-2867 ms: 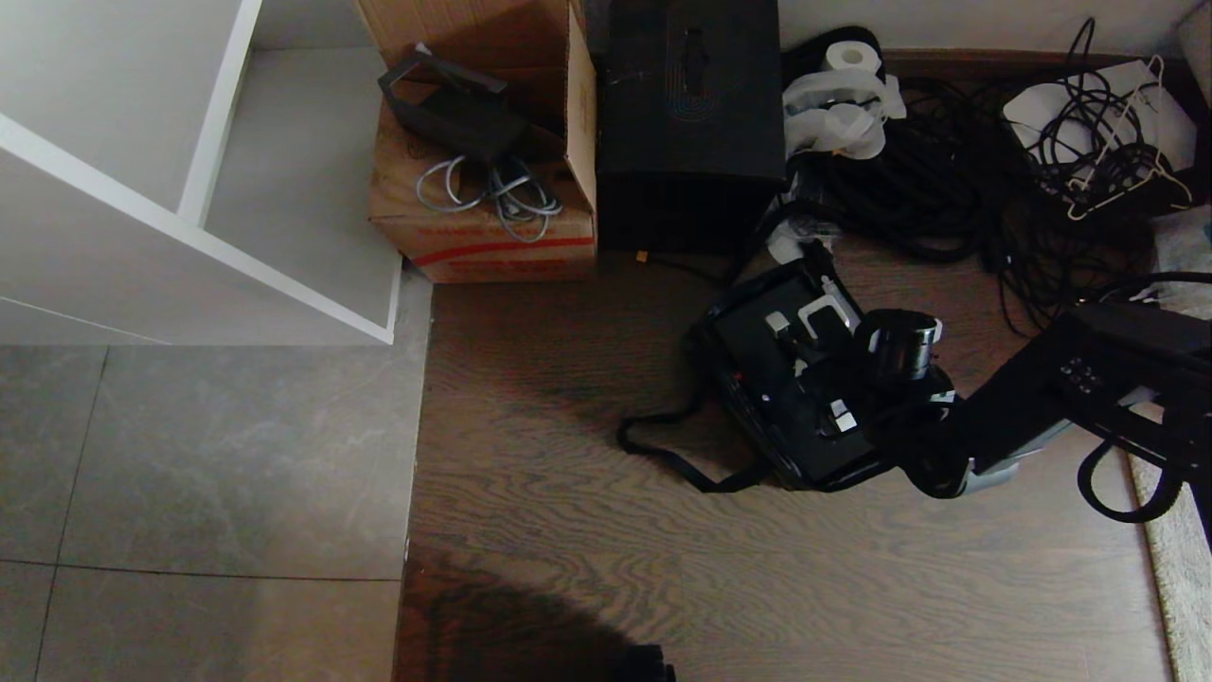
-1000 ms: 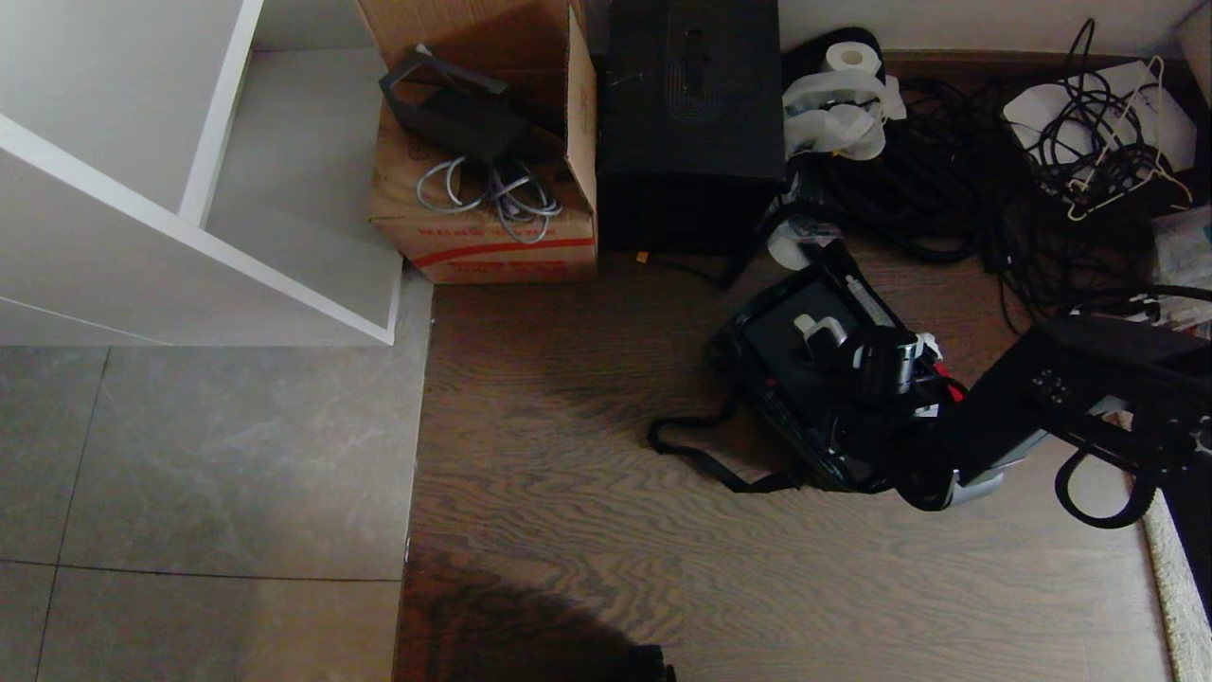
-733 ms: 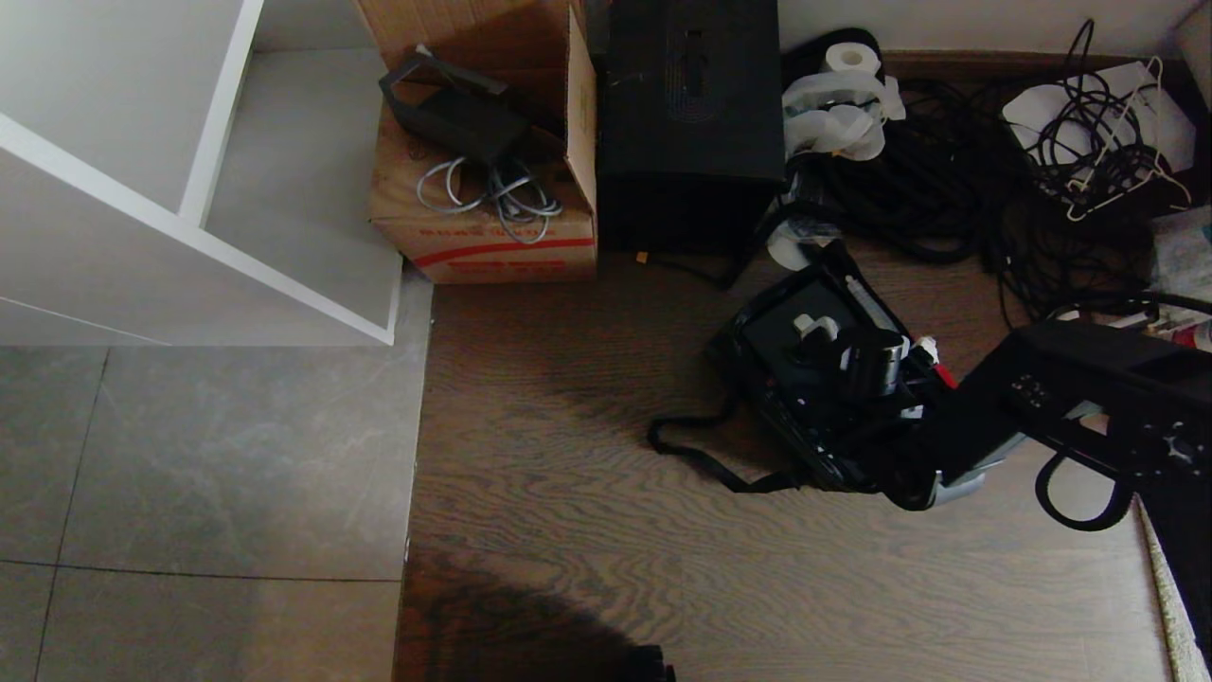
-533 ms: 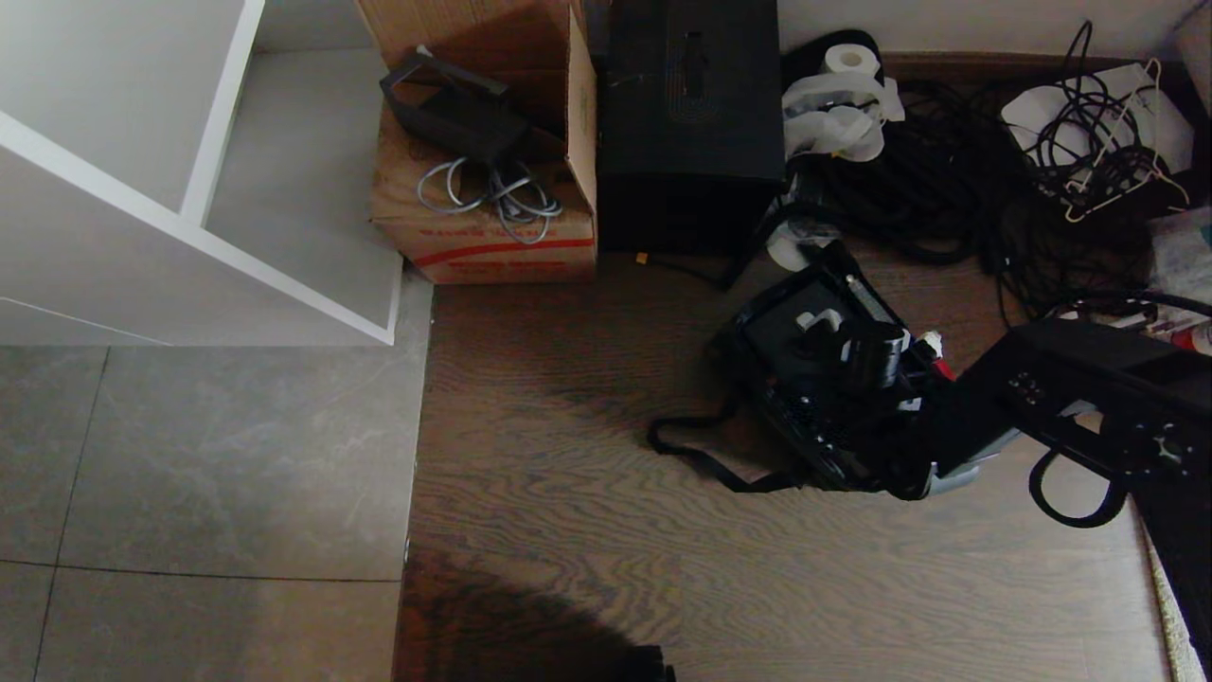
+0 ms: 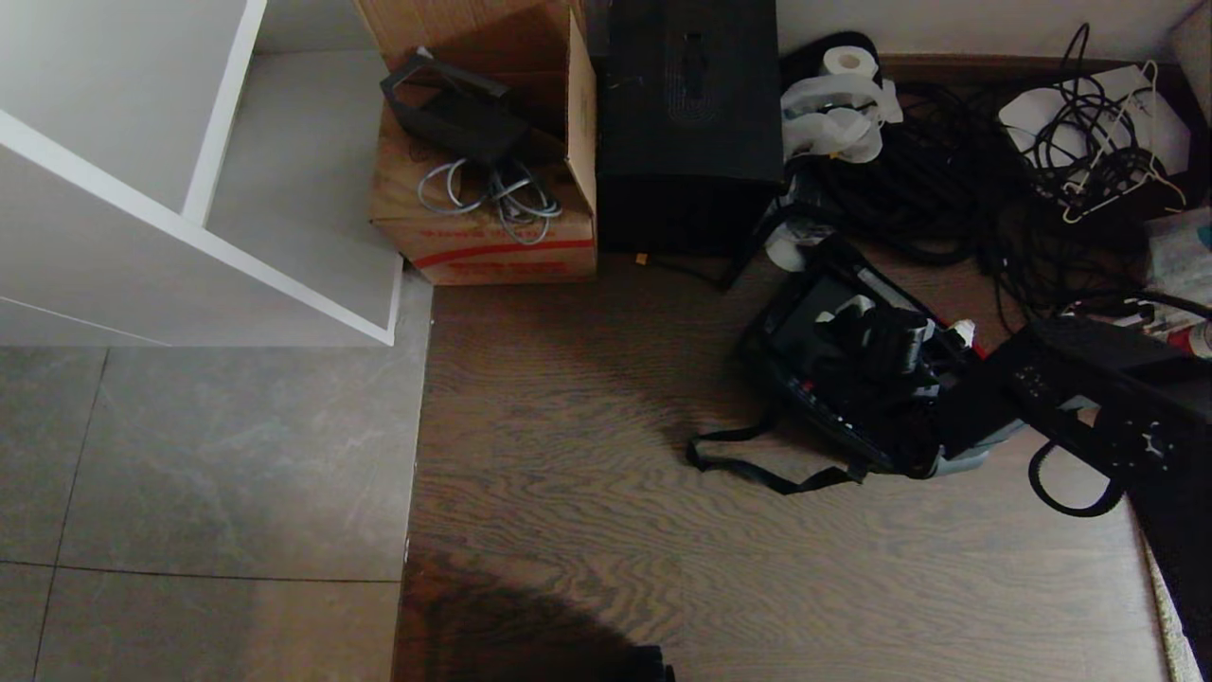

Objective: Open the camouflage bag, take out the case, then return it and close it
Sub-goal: Grip the handle

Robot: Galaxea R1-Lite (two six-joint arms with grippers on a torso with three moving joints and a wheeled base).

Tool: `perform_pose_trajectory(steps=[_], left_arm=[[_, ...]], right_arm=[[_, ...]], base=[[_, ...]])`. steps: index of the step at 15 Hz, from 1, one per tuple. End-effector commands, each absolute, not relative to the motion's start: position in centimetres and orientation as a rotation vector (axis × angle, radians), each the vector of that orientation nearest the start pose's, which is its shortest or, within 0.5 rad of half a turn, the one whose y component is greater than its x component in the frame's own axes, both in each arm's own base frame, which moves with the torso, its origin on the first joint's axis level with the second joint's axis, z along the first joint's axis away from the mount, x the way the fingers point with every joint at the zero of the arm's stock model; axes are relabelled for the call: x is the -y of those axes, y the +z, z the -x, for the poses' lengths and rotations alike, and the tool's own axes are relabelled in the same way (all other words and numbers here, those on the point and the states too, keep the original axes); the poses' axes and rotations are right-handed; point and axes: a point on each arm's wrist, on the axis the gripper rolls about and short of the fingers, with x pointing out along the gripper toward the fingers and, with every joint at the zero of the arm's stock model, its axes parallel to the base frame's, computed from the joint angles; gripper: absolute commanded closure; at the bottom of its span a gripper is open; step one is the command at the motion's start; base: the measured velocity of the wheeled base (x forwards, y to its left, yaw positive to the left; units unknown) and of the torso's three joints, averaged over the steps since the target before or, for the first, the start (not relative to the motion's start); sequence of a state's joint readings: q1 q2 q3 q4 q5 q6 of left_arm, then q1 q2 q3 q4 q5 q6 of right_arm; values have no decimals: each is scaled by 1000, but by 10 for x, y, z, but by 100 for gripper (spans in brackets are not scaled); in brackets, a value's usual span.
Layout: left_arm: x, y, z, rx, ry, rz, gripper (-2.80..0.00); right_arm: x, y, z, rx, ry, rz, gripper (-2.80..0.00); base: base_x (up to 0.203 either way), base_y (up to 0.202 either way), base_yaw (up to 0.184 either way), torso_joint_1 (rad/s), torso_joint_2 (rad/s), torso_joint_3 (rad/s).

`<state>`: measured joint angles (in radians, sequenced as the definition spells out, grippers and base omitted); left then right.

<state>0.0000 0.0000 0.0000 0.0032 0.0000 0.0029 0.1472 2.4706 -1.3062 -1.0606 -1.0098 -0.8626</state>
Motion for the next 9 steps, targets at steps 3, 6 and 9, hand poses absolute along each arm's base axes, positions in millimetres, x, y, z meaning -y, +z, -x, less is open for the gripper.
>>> perform_pose_trajectory(steps=[3,6,9], left_arm=[[0,75,23,-5,0,-3,0],[0,75,23,-5,0,-3,0],[0,75,23,-5,0,-3,0]], right_arm=[[-50,29,-471,-450,-771,863,-280],[-50,28,-477,-440,-776,859,-280],[-50,20,-477,-455,-749,875,-280]], base=[[0,0,0,0,0,0],[0,0,0,0,0,0],[0,0,0,0,0,0]])
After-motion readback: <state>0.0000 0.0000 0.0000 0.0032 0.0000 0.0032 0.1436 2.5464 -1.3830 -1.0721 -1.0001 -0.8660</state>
